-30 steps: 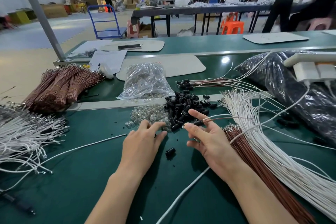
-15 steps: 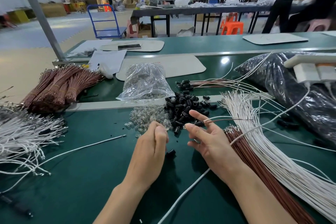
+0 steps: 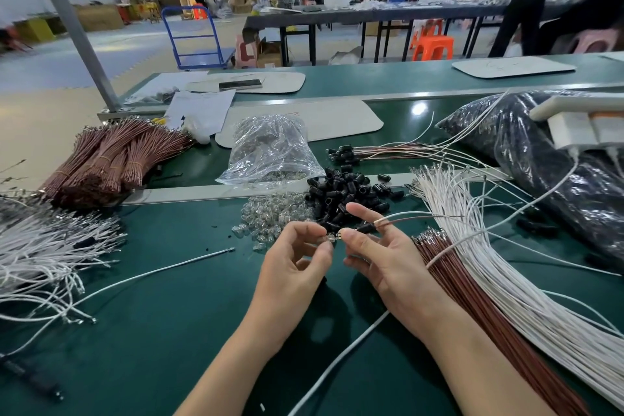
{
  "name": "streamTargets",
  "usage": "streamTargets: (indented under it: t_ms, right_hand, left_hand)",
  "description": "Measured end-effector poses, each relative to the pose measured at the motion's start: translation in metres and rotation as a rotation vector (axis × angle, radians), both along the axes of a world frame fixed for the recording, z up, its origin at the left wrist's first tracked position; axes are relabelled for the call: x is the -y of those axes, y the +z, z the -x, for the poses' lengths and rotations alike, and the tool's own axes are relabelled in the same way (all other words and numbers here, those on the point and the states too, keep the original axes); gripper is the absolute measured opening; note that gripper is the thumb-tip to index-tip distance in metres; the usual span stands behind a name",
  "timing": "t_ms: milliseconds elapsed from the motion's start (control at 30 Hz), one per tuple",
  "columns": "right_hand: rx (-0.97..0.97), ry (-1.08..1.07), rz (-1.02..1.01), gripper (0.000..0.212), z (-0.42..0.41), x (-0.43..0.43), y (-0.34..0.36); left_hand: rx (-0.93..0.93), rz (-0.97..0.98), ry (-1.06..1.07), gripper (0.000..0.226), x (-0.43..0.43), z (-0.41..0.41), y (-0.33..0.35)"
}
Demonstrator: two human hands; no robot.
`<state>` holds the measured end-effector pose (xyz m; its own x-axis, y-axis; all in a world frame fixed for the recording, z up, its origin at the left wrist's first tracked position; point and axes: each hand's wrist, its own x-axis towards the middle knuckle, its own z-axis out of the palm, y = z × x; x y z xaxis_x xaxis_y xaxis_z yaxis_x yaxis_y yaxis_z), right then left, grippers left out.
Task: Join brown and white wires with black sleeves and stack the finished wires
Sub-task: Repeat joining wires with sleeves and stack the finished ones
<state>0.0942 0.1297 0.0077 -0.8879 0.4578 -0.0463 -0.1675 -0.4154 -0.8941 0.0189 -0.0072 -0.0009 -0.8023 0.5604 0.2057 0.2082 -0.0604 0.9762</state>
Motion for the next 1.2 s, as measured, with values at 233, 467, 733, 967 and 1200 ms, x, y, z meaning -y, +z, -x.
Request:
streamTargets:
  t_ms: [233,467,733,967,1200]
  right_hand:
    - [-0.003,0.006,-0.009,0.046,0.0008,0.0009,-0.0014]
    - [-0.005,-0.001,-0.006,0.047,0.0001,-0.0006,-0.0019]
    - [-0.007,0.004,-0.005,0.055,-0.0014,-0.0008,-0.0006]
    - [-0.006,0.004,0.022,0.052,-0.0009,-0.0021,-0.0007]
    - [-0.004,0.006,0.012,0.051,-0.0013,-0.0012,-0.0008]
  left_hand:
    - [-0.039,-0.001,0.002,0.025,-0.0011,-0.0009,0.0002]
    - [-0.017,-0.001,0.028,0.015,-0.0008,-0.0006,-0.0017]
    - [-0.023,-0.007,0.038,0.014,-0.0012,-0.0009,-0.0023]
    - [-0.043,-0.029,0.076,0.014,-0.0005,-0.0024,-0.0012]
    - [-0.1,0.005,0.072,0.019,-0.0027,-0.003,-0.0036]
